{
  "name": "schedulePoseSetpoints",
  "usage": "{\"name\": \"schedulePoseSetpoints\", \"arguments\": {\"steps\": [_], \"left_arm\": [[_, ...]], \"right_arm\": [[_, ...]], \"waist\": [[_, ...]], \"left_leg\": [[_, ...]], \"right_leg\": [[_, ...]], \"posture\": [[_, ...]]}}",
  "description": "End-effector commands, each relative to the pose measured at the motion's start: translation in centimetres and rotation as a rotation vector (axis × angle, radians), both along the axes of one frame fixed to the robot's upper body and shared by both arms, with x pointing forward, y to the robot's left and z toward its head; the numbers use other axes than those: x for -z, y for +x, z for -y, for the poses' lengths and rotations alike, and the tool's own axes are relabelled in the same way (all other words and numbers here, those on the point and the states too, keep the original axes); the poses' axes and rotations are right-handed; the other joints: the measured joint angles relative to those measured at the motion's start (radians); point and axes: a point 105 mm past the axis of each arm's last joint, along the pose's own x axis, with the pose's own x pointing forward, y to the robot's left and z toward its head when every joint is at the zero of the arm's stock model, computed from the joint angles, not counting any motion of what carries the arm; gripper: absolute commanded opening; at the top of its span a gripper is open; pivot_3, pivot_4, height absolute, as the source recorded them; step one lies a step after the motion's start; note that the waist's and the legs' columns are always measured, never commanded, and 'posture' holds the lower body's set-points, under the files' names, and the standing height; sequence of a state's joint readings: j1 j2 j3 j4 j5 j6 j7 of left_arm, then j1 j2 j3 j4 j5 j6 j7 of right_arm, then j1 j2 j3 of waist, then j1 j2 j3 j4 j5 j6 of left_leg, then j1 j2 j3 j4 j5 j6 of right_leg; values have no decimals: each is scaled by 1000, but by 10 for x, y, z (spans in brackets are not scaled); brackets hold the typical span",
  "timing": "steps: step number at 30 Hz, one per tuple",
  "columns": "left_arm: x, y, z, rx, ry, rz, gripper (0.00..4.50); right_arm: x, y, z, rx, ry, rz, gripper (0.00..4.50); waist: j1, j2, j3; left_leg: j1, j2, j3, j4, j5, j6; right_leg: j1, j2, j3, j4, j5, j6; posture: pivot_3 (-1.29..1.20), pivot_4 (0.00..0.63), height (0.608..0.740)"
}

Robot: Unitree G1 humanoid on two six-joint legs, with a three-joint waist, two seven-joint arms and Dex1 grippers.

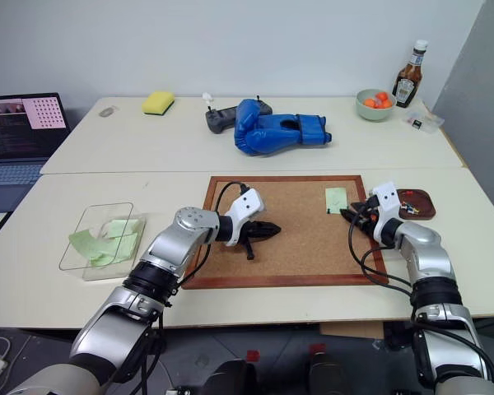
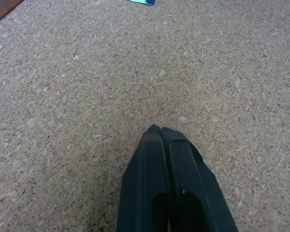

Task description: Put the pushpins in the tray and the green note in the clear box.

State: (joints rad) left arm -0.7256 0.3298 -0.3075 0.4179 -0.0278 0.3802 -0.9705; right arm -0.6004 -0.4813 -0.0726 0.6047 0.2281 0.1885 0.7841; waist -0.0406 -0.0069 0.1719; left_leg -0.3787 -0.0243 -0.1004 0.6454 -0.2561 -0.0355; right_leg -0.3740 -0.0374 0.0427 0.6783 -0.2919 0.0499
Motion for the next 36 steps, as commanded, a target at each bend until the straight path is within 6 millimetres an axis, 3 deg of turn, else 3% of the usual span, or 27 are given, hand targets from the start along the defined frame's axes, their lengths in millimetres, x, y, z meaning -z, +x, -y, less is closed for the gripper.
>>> {"name": "schedulePoseSetpoints", "arguments": {"steps": [1, 6, 11, 17, 23, 27, 33, 36], "left_arm": [[26, -6, -9, -25, 67, -79, 0], [26, -6, -9, -22, 67, -78, 0], [26, -5, -9, -20, 69, -76, 0], [28, -6, -6, -16, 69, -77, 0], [32, -9, -5, 3, 81, -84, 0], [32, -9, -2, 11, 81, -83, 0], [32, -9, 0, 18, 79, -84, 0], [32, -10, 0, 24, 77, -83, 0]], "right_arm": [[-16, 5, -2, -10, 3, 68, 1023], [-16, 5, -1, -8, 11, 70, 61], [-22, 5, 4, -2, -41, 113, 61], [-60, 1, 13, 26, 15, 241, 61], [-74, -6, 20, 47, 7, 270, 61], [-83, -3, 49, 204, 19, 277, 61], [-88, 4, 118, 585, -14, 244, 61], [-81, 4, 128, 624, -34, 200, 61]], "waist": [[0, 0, 0], [0, 0, 0], [0, 0, 0], [0, 0, 0], [3, 0, 0], [4, 0, 0], [8, 0, 0], [8, 0, 0]], "left_leg": [[0, 0, 0, 0, 0, 0], [0, 0, 0, 0, 0, 0], [0, 0, 0, 0, 0, 0], [-1, 0, 0, 0, 0, 0], [-1, 0, -1, 0, 0, 0], [-1, 0, -1, 0, 0, 0], [-1, -1, 0, 0, 0, 0], [-1, -1, 1, -1, 0, 0]], "right_leg": [[0, 0, 0, 0, 0, 0], [0, 0, 0, 0, 0, 0], [0, 0, 0, 0, 0, 0], [-1, 0, 0, 0, 0, 0], [0, 0, 0, 0, 0, 0], [0, 0, 0, 0, 0, 0], [0, -1, 0, 0, 0, 0], [0, -1, 0, -1, 0, 0]], "posture": [[0, 150, 740], [0, 150, 740], [0, 150, 740], [0, 150, 740], [0, 150, 740], [0, 150, 740], [0, 150, 740], [0, 150, 740]]}}
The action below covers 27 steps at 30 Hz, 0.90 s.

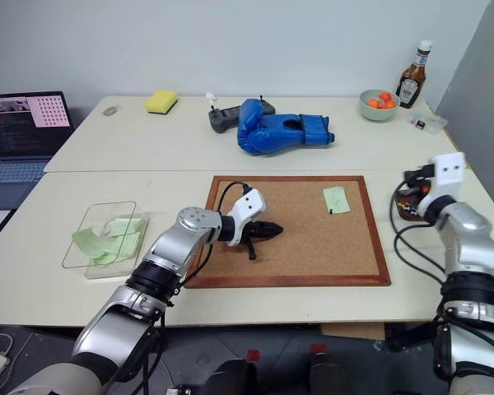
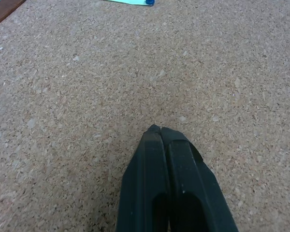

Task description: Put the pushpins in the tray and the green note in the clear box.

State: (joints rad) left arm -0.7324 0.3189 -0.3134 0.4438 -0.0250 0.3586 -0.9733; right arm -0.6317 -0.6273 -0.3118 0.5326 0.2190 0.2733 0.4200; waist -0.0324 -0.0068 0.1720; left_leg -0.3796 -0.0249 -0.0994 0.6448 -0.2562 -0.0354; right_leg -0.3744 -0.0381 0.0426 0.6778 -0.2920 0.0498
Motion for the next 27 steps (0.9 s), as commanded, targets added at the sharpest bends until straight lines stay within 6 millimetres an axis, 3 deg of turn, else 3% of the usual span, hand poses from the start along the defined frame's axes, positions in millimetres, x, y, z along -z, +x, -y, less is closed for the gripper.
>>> {"name": "schedulePoseSetpoints", "arguments": {"steps": [1, 9, 27], "left_arm": [[30, -11, -3, 14, 78, -82, 0], [31, -13, -4, 15, 78, -87, 0], [31, -15, -4, 9, 74, -85, 0]], "right_arm": [[-3, 0, 10, 44, 0, -13, 61], [22, 1, 21, 88, 121, -108, 61], [30, 4, 22, 88, 158, -131, 3614]], "waist": [[0, 0, 0], [-1, 0, 0], [-1, 0, 0]], "left_leg": [[0, 0, 0, 0, 0, 0], [0, 0, 3, 0, 0, 0], [0, 0, 3, -1, 0, 0]], "right_leg": [[0, 0, 0, 0, 0, 0], [0, 0, 1, 0, 0, 0], [0, 0, 0, -2, 0, 0]], "posture": [[0, 150, 740], [0, 150, 740], [0, 150, 740]]}}
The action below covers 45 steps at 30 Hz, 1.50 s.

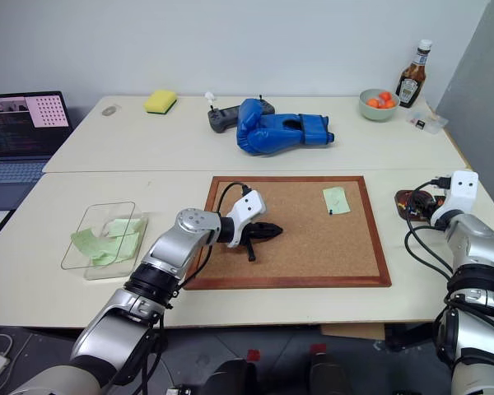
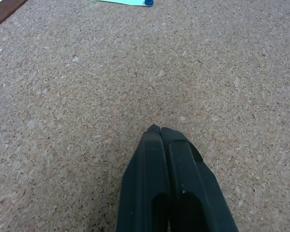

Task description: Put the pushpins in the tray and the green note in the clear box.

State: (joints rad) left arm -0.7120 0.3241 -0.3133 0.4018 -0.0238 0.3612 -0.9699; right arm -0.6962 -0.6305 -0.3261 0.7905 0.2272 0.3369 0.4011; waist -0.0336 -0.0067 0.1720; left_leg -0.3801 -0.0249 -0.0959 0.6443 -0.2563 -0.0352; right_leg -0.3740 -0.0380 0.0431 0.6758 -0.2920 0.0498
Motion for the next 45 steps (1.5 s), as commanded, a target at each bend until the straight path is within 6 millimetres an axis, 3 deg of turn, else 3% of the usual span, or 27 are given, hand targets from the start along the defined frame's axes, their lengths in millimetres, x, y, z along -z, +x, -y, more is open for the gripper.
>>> {"name": "schedulePoseSetpoints", "arguments": {"steps": [1, 4, 10, 18, 21, 23, 28, 34, 45], "left_arm": [[32, -11, -4, 2, 77, -101, 0], [32, -10, -4, 2, 78, -99, 0], [31, -9, -5, 0, 80, -96, 0], [30, -8, -4, 0, 78, -93, 0], [28, -7, -4, -1, 75, -88, 0], [28, -7, -3, 0, 75, -88, 0], [28, -7, -3, 1, 72, -89, 0], [29, -9, -3, 4, 74, -91, 0], [30, -10, -4, 0, 75, -92, 0]], "right_arm": [[-20, 3, 2, -2, 4, 70, 3796], [-20, 4, 0, -15, 15, 71, 4433], [-22, 6, -6, -36, 43, 95, 4433], [-65, 12, -30, -163, 104, 258, 4433], [-86, 14, -49, -249, 146, 319, 4433], [-89, 12, -68, -350, 118, 318, 4433], [-62, -8, -131, -689, -87, 235, 4433], [-27, -20, -170, -846, -114, 157, 4433], [5, -13, -181, -848, -100, 85, 4433]], "waist": [[0, 0, 0], [0, 0, 0], [0, 0, 0], [0, 0, 0], [-1, 0, 0], [0, 0, 0], [0, 0, 0], [0, 0, 0], [1, 0, 0]], "left_leg": [[0, 0, 0, 0, 0, 0], [0, 0, 0, 0, 0, 0], [0, 0, 0, 0, 0, 0], [0, 0, 0, 0, 0, 0], [0, 0, 0, 0, 0, 0], [0, 0, -1, 0, 0, 0], [-1, 0, -2, 0, 0, 0], [-1, 0, -4, 1, 0, 0], [0, 0, -6, 0, 0, 0]], "right_leg": [[0, 0, 0, 0, 0, 0], [0, 0, 0, 0, 0, 0], [0, 0, 0, 0, 0, 0], [0, 0, 0, 0, 0, 0], [0, 0, 1, 0, 0, 0], [0, 0, 0, 0, 0, 0], [0, 0, -2, 0, 0, 0], [0, 0, -1, 0, 0, 0], [-1, 0, -2, 0, 0, 0]], "posture": [[0, 150, 740], [0, 150, 740], [0, 150, 740], [0, 150, 740], [0, 150, 740], [0, 150, 740], [0, 150, 740], [0, 150, 740], [0, 150, 740]]}}
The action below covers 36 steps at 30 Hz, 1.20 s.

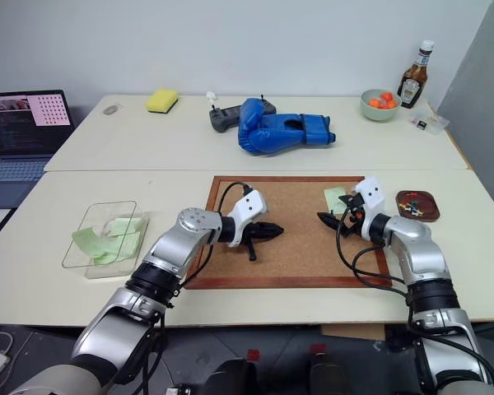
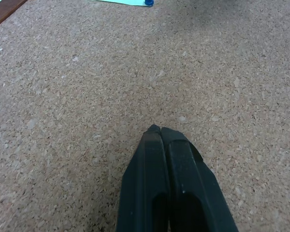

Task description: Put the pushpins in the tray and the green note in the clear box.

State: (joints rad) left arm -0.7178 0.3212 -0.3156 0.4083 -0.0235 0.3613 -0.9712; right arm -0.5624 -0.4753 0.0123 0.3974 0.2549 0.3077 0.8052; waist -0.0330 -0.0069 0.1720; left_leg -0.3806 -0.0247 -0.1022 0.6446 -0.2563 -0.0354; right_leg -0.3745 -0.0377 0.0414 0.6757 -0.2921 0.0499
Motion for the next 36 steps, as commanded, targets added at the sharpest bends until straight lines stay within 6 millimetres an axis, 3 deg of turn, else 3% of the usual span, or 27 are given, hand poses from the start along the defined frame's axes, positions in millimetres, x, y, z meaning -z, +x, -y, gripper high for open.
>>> {"name": "schedulePoseSetpoints", "arguments": {"steps": [1, 5, 26, 36], "left_arm": [[31, -11, -5, -3, 74, -90, 0], [29, -10, -5, -6, 71, -86, 0], [31, -12, -6, -11, 75, -83, 0], [40, -15, -10, -12, 108, -114, 0]], "right_arm": [[-6, 4, -6, -22, -11, 45, 4433], [0, 6, -6, -18, -4, 32, 3990], [-7, 13, -3, 27, 58, 46, 22], [-62, 5, 2, 35, 161, 177, 22]], "waist": [[0, 0, 0], [0, 0, 0], [-1, 0, 0], [0, 0, 0]], "left_leg": [[0, 0, 0, 0, 0, 0], [0, 0, 0, 0, 0, 0], [0, 0, 0, 0, 0, 0], [-1, 0, 0, 0, 0, 0]], "right_leg": [[0, 0, 0, 0, 0, 0], [0, 0, 0, 0, 0, 0], [0, 0, 0, 0, 0, 0], [-1, 0, 0, 0, 0, 0]], "posture": [[0, 150, 740], [0, 150, 740], [0, 150, 740], [0, 150, 740]]}}
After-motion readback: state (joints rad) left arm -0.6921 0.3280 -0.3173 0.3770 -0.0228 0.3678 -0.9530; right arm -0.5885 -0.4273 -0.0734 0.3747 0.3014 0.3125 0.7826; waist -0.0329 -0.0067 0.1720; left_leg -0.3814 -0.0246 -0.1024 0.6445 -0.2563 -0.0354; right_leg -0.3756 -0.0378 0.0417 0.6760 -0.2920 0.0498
